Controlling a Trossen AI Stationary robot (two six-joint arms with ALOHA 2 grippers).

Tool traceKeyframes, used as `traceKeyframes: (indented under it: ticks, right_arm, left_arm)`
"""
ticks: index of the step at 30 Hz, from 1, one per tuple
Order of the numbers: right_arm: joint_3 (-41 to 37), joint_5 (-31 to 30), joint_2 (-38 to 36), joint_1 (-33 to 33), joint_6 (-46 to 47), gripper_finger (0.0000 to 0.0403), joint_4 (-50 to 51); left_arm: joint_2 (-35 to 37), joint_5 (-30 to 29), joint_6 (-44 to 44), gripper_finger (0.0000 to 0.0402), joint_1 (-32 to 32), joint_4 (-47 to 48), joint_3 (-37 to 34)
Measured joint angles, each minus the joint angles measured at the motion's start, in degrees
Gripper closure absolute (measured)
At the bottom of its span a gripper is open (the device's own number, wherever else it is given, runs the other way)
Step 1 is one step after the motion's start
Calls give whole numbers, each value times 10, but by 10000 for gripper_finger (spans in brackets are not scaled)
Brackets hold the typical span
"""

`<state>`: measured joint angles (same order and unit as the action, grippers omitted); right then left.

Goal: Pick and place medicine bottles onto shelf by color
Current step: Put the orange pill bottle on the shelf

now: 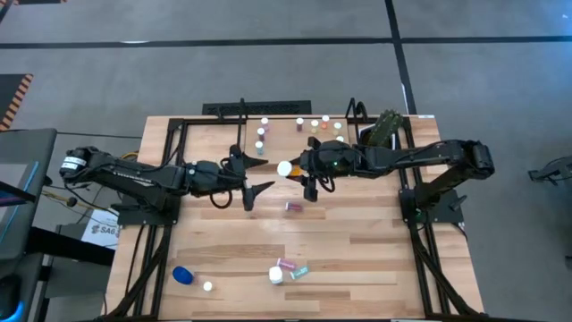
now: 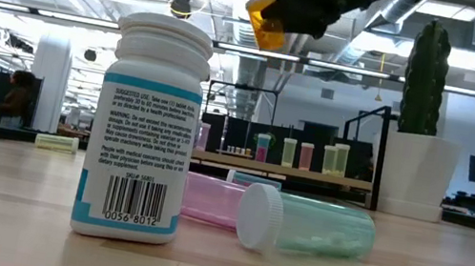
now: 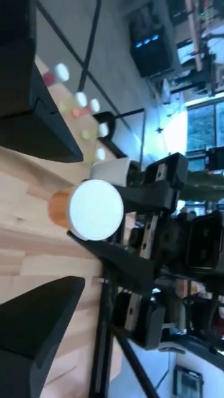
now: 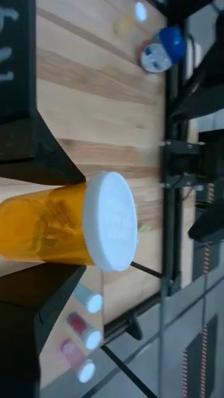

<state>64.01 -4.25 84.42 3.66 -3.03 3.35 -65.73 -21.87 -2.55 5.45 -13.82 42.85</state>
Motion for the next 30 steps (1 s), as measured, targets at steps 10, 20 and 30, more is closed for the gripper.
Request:
traceKeyframes:
  ticks: [10,20,30]
  right_arm:
    - [0,-1,1,-6,-3,203,-76]
    - [0,-2,1,-32,-54,203,-129]
    - [0,-2,1,-32,-60,203,-132]
  left_arm:
    - [-42,16,86,107,-4,-115,0]
    - [-66,3,126,107,-5,-192,0]
    - [-66,-8,118,125,-5,-203,0]
